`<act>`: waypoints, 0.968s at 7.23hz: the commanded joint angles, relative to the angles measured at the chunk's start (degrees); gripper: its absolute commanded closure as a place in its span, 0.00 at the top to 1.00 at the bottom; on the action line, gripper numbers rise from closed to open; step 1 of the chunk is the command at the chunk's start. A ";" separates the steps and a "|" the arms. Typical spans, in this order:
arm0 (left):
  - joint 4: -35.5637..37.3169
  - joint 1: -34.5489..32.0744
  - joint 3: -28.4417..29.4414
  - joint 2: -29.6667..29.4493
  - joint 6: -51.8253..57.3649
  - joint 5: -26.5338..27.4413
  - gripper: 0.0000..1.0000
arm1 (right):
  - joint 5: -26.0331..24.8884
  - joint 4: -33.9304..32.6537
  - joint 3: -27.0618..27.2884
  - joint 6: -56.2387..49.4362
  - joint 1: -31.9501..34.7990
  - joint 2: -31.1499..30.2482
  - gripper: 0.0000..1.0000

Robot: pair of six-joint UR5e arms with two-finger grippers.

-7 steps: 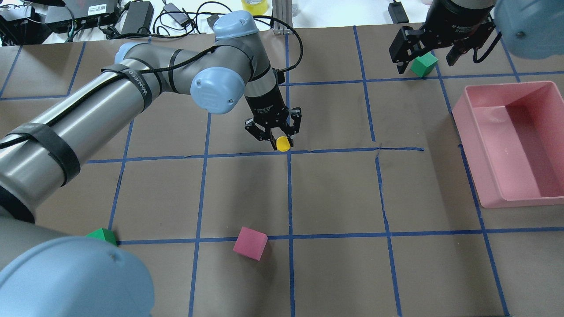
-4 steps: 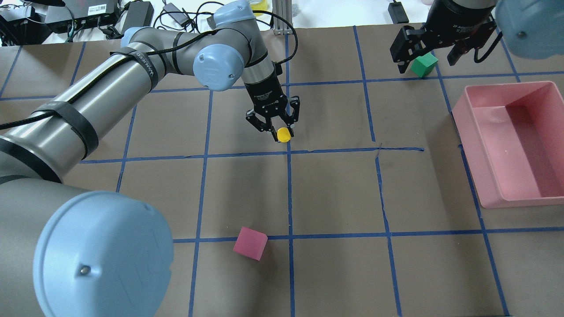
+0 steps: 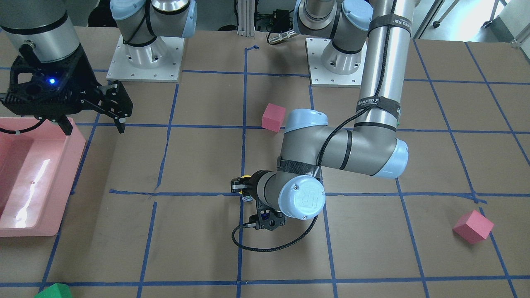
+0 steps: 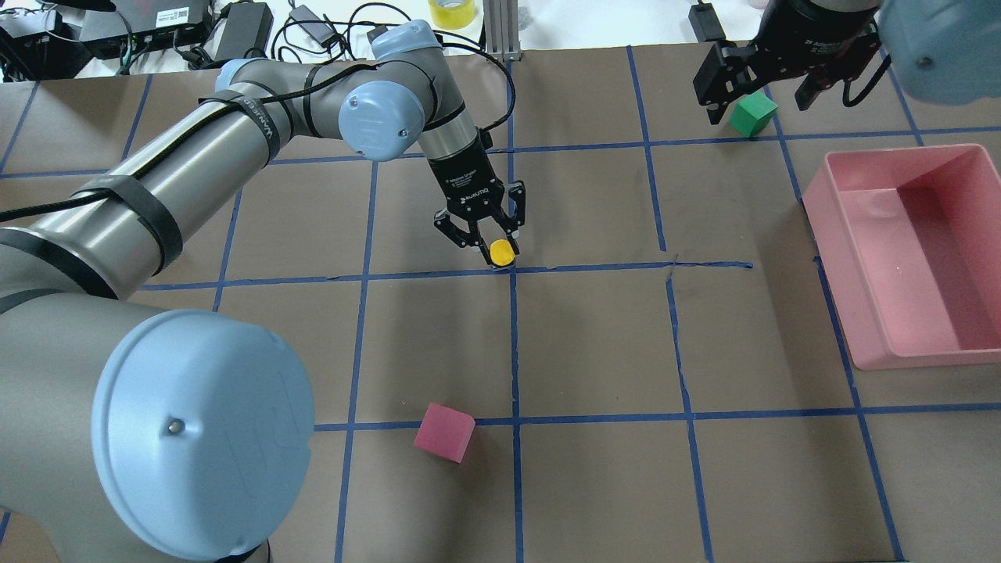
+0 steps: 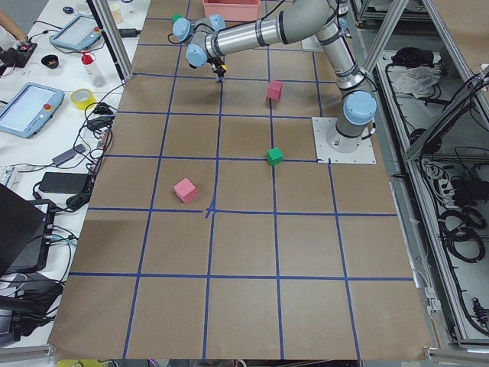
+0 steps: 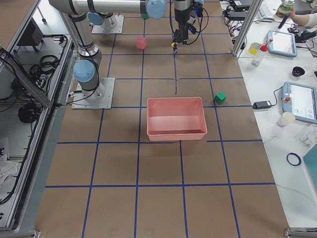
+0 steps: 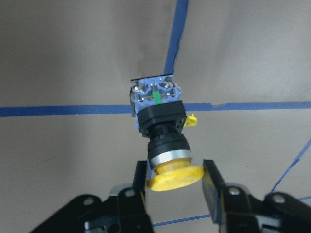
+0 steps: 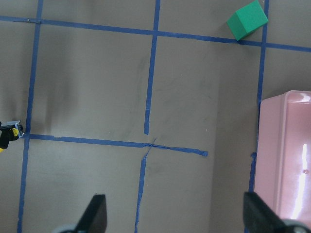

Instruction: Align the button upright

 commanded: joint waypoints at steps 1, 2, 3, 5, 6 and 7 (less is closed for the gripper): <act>-0.44 0.54 0.06 0.09 -0.11 -1.02 0.12 | 0.50 1.65 0.00 -0.04 -0.05 -0.17 1.00; -0.09 0.54 -0.12 0.09 0.32 -0.93 0.12 | 0.68 4.71 0.00 -0.04 -0.13 -0.18 1.00; 0.35 0.54 -0.38 -0.35 0.41 -1.19 0.13 | 0.68 5.96 -0.17 -0.13 -0.05 -0.44 1.00; 0.36 0.54 -0.38 -0.09 0.41 -1.72 1.00 | 0.95 10.52 -0.26 -0.05 -0.05 -0.61 1.00; 0.36 0.54 -0.47 0.17 0.41 -1.64 1.00 | 0.95 10.63 -0.26 -0.13 -0.05 -0.61 1.00; 0.36 0.54 -0.56 0.96 0.41 -1.11 1.00 | 0.86 10.63 -0.26 -0.05 -0.05 -0.61 1.00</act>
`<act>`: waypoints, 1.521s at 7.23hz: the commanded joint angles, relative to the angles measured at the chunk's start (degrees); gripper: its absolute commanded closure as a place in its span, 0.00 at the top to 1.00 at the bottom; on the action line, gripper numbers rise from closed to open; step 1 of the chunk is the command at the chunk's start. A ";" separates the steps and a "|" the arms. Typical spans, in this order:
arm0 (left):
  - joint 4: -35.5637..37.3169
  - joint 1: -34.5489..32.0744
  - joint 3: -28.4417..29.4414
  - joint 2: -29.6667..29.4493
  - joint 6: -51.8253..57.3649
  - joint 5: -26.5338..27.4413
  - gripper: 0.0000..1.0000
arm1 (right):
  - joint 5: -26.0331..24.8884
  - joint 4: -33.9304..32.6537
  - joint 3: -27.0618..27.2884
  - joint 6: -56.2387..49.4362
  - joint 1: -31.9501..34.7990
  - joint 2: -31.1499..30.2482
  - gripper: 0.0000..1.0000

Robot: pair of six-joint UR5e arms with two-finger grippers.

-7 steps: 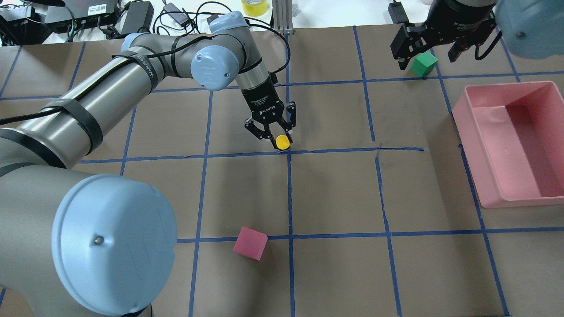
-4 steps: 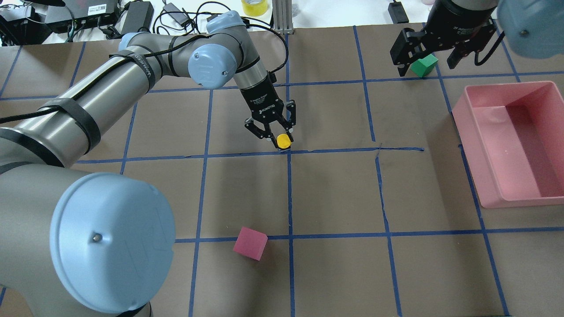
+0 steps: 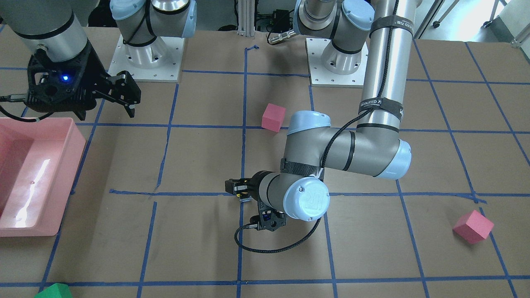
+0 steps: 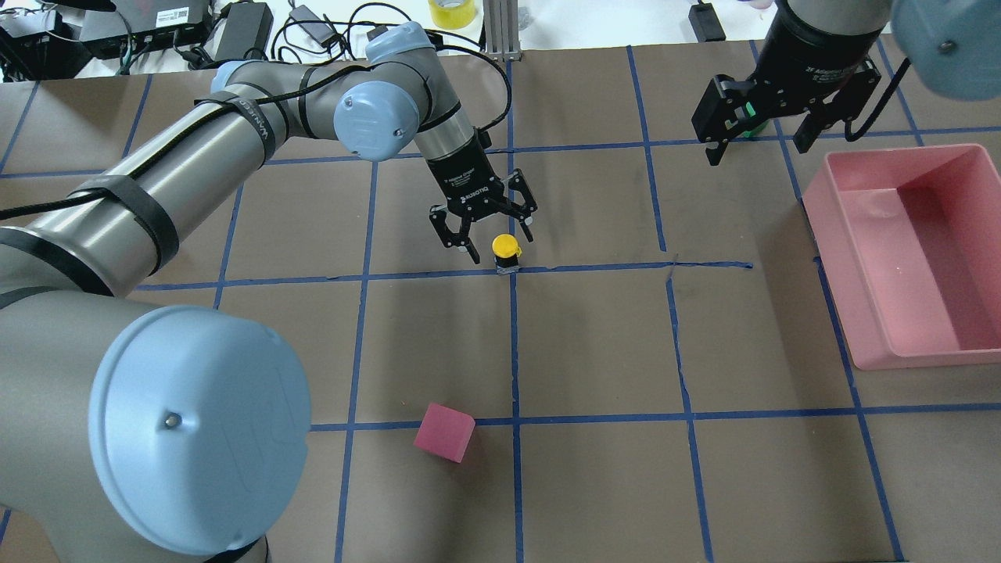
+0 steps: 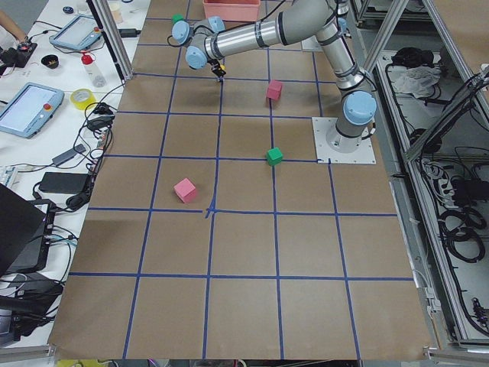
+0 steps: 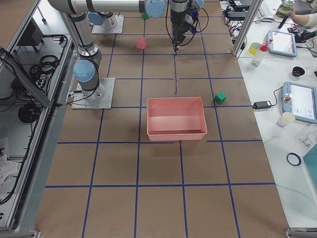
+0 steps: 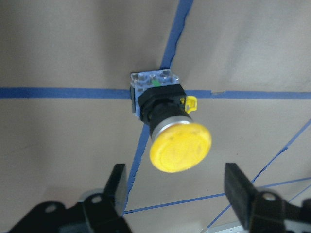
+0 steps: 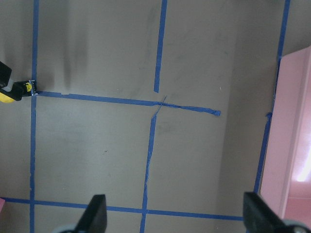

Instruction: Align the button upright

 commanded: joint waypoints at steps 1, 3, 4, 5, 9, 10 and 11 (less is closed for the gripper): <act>0.01 0.09 -0.43 2.95 0.09 2.30 1.00 | 0.03 0.43 -0.02 0.05 -0.02 -0.02 1.00; -2.52 1.31 -2.88 11.72 1.31 8.38 0.97 | -0.15 0.52 -0.19 0.05 -0.02 -0.11 1.00; -2.80 1.41 -6.64 17.42 4.63 10.74 0.97 | -0.06 1.22 -0.28 0.05 -0.02 -0.11 1.00; -2.80 1.49 -8.33 22.61 7.18 17.37 0.96 | -0.06 2.62 -0.46 0.05 -0.02 -0.37 1.00; -3.78 8.92 -9.40 35.04 17.81 24.22 0.90 | 2.83 3.95 -0.11 8.54 0.95 -0.55 1.00; -0.99 11.49 -10.53 35.32 18.72 24.03 0.90 | 2.75 3.95 -0.02 8.66 1.30 -0.55 1.00; 2.87 11.51 -11.15 35.41 18.99 24.38 0.91 | 2.75 3.95 -0.02 8.66 1.48 -0.55 1.00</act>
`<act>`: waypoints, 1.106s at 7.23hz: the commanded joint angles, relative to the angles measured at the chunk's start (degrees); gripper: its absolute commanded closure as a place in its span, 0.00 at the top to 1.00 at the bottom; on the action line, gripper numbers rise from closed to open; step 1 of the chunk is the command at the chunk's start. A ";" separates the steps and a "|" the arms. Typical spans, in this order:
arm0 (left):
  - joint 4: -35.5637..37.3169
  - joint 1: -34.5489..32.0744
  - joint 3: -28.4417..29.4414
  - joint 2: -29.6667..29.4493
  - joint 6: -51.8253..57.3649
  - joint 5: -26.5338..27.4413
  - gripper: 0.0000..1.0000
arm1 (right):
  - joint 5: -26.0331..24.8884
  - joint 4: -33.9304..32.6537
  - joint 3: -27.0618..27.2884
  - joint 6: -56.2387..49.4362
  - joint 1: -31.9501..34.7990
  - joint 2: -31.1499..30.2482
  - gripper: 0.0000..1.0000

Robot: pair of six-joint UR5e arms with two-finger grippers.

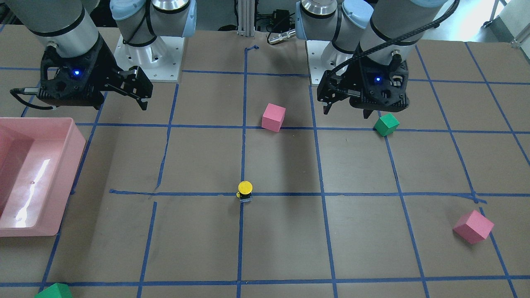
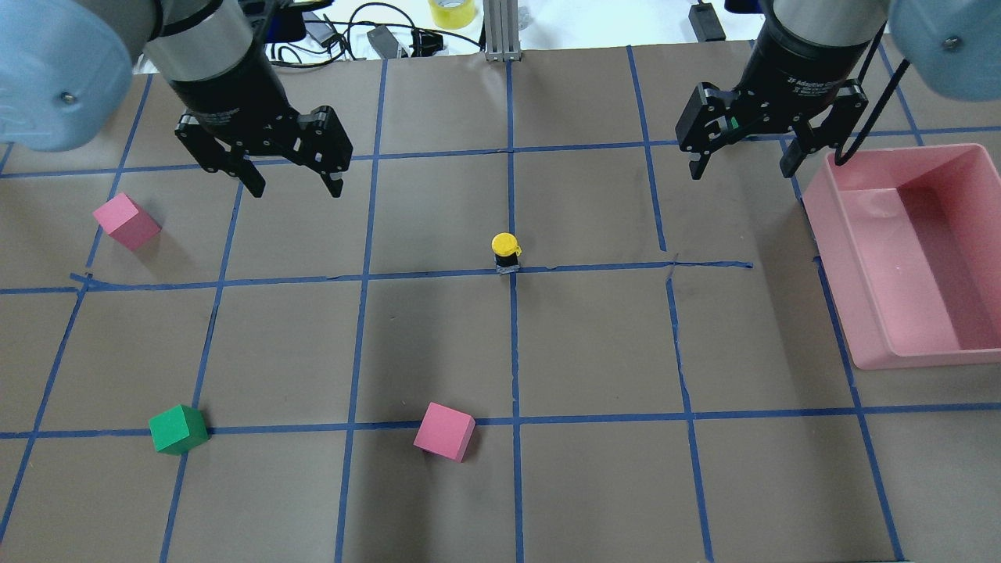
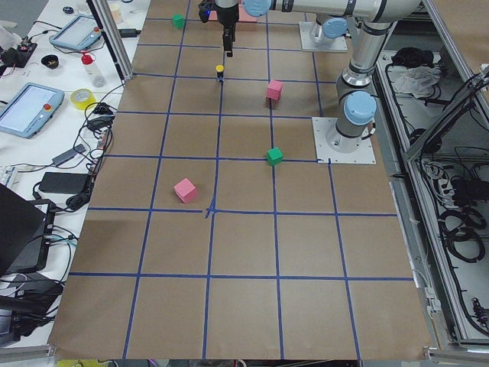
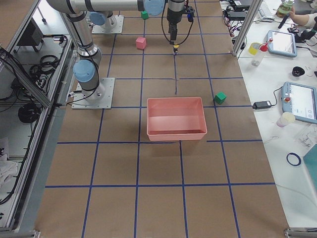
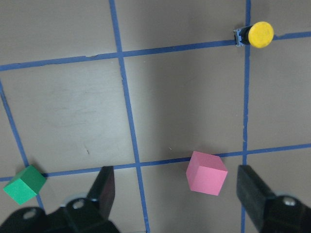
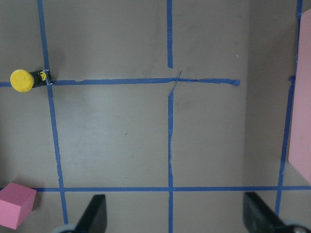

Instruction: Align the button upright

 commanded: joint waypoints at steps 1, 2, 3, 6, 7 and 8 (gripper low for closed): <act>4.00 1.26 -0.87 0.65 1.03 0.22 0.96 | -0.35 0.05 0.14 0.61 0.30 -0.01 1.00; 3.92 1.08 -0.96 1.00 0.94 0.13 0.96 | -0.36 0.05 0.14 0.61 0.30 -0.01 1.00; 3.91 1.08 -1.31 1.09 0.94 0.13 0.96 | -0.36 0.05 0.14 0.61 0.30 -0.01 1.00; 4.00 1.35 -1.66 1.27 1.12 0.04 1.00 | -0.10 0.14 0.14 0.61 0.30 -0.01 1.00; 4.00 1.35 -1.66 1.27 1.12 -0.04 1.00 | -0.09 0.14 0.14 0.61 0.30 -0.01 1.00; 4.00 1.35 -1.66 1.27 1.12 0.04 1.00 | -0.01 0.14 0.14 0.61 0.30 -0.01 1.00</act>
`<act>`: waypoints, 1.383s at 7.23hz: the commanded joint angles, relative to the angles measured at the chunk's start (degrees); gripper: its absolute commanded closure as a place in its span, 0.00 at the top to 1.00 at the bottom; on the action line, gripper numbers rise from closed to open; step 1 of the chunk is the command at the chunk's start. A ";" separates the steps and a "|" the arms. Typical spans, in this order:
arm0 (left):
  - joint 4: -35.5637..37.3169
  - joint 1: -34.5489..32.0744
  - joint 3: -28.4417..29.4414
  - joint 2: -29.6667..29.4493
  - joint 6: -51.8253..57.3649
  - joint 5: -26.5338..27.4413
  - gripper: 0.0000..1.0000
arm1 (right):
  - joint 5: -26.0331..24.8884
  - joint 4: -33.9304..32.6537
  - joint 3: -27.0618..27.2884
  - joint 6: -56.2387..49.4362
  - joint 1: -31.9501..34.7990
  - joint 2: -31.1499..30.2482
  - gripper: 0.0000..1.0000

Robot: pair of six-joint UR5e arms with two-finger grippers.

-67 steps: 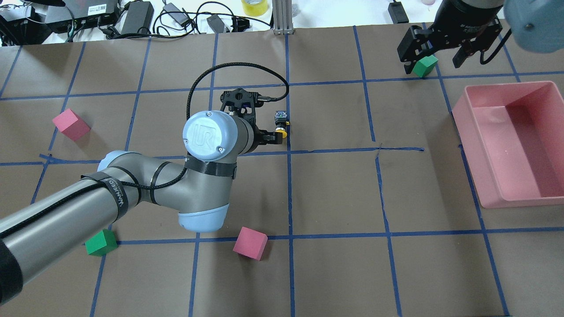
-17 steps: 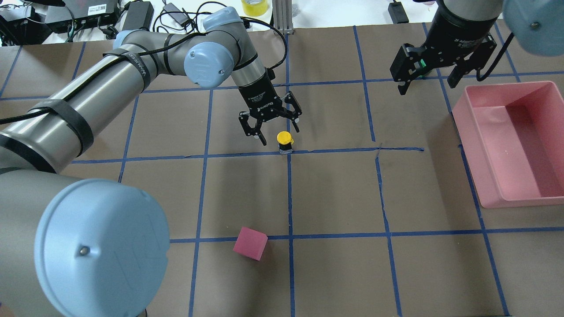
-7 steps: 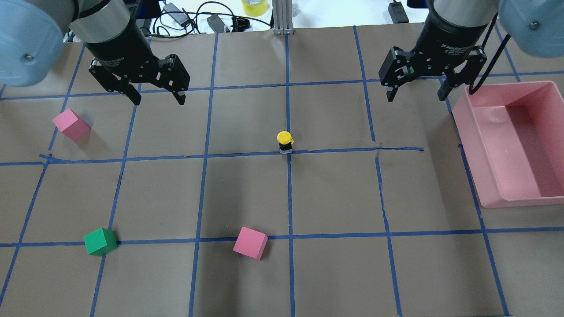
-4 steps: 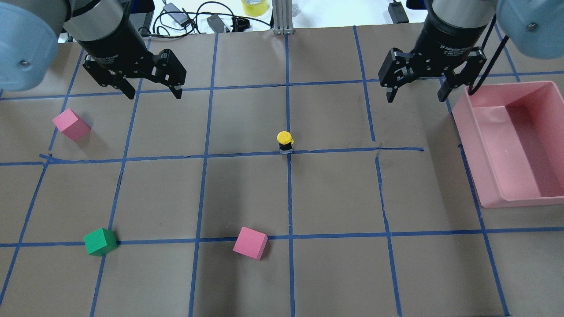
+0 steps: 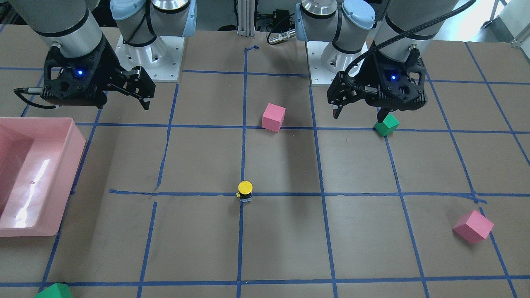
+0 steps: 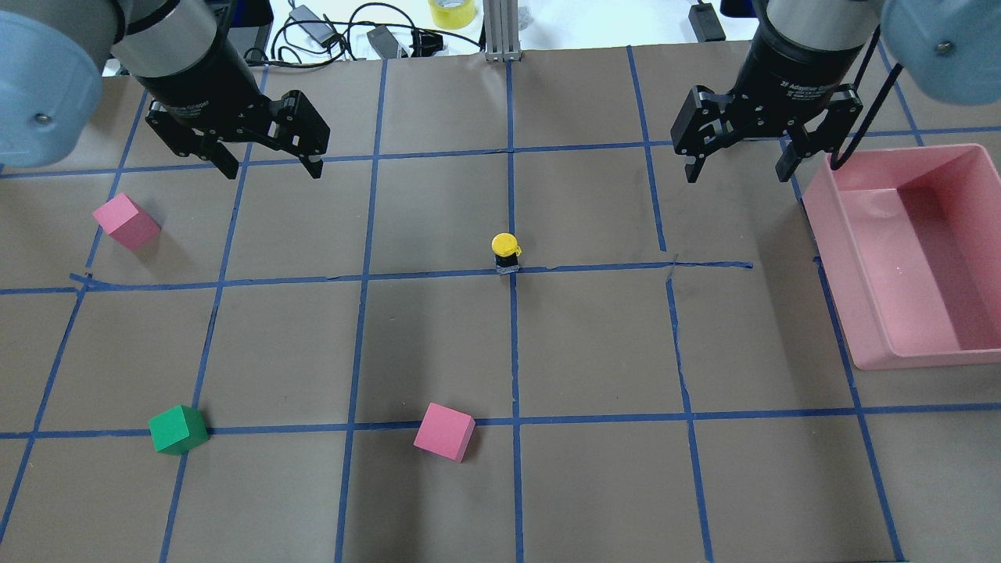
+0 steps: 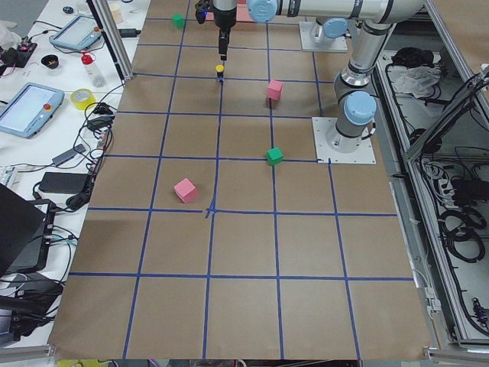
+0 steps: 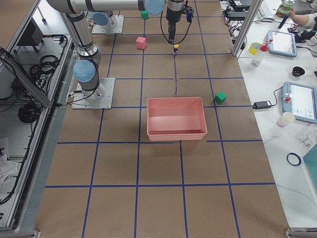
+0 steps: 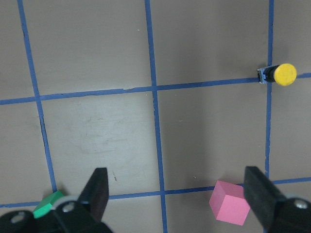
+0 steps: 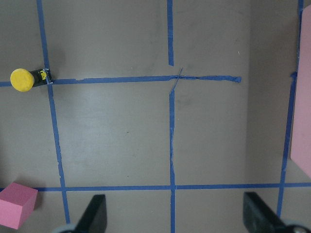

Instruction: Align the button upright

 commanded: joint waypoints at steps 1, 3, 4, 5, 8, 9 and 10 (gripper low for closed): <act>0.00 0.02 -0.01 0.01 0.01 0.03 1.00 | 0.10 0.00 0.00 -0.09 0.00 0.00 1.00; -0.08 0.02 -0.01 0.01 0.01 0.03 1.00 | 0.19 0.00 0.00 -0.97 0.00 0.09 1.00; 0.00 0.02 -0.01 0.01 0.01 0.11 1.00 | 0.19 0.00 0.00 -0.97 0.00 0.09 1.00; -0.08 0.02 -0.01 0.01 0.01 0.20 1.00 | 0.19 0.00 0.00 -0.97 0.00 0.00 1.00; 0.00 0.20 -0.01 0.01 0.01 0.20 1.00 | 0.19 0.00 -0.26 -0.88 0.00 0.00 1.00; 0.00 0.20 -0.01 0.01 0.01 0.12 1.00 | 0.36 -0.08 -0.26 -0.97 -0.09 0.09 1.00; 0.00 0.20 -0.01 0.01 0.01 0.12 1.00 | 0.19 0.00 0.00 -0.97 0.00 0.09 1.00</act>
